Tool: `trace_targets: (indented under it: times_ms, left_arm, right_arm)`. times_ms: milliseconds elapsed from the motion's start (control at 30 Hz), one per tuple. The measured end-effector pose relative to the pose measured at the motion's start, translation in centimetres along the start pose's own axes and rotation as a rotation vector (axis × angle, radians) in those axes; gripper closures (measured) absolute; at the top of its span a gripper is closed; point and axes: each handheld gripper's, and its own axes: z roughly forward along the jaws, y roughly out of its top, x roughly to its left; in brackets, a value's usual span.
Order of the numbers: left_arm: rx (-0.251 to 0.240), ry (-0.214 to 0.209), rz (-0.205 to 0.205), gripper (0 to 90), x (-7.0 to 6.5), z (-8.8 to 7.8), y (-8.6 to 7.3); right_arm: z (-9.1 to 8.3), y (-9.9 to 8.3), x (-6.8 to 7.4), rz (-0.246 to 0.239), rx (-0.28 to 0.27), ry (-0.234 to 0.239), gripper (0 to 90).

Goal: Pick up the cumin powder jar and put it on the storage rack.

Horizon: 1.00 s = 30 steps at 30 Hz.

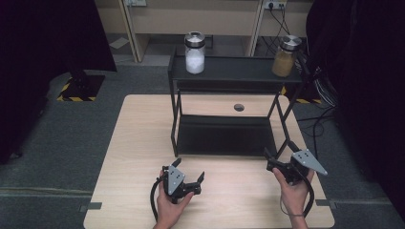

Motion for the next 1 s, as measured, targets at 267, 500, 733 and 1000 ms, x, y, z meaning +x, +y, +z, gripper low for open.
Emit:
trace_targets:
  times_ms: [267, 500, 733, 1000]
  left_arm:
    - [0.002, 0.0, 0.0, 1.3, 0.0, 0.0, 0.0]
    - [0.0, 0.0, 0.0, 1.3, 0.0, 0.0, 0.0]
    - [0.0, 0.0, -0.001, 1.4, 0.0, 0.0, 0.0]
    - [0.004, 0.0, -0.001, 1.3, 0.0, 0.0, 0.1]
  right_arm:
    - [-0.1, -0.9, -0.2, 0.008, 0.025, -0.003, 2.5]
    - [-0.3, -1.4, -0.1, 0.009, 0.043, 0.002, 2.7]
    - [-0.4, -2.1, -0.3, 0.009, 0.078, 0.002, 2.7]
    - [-0.9, -2.7, -0.6, 0.03, 0.102, 0.003, 3.1]
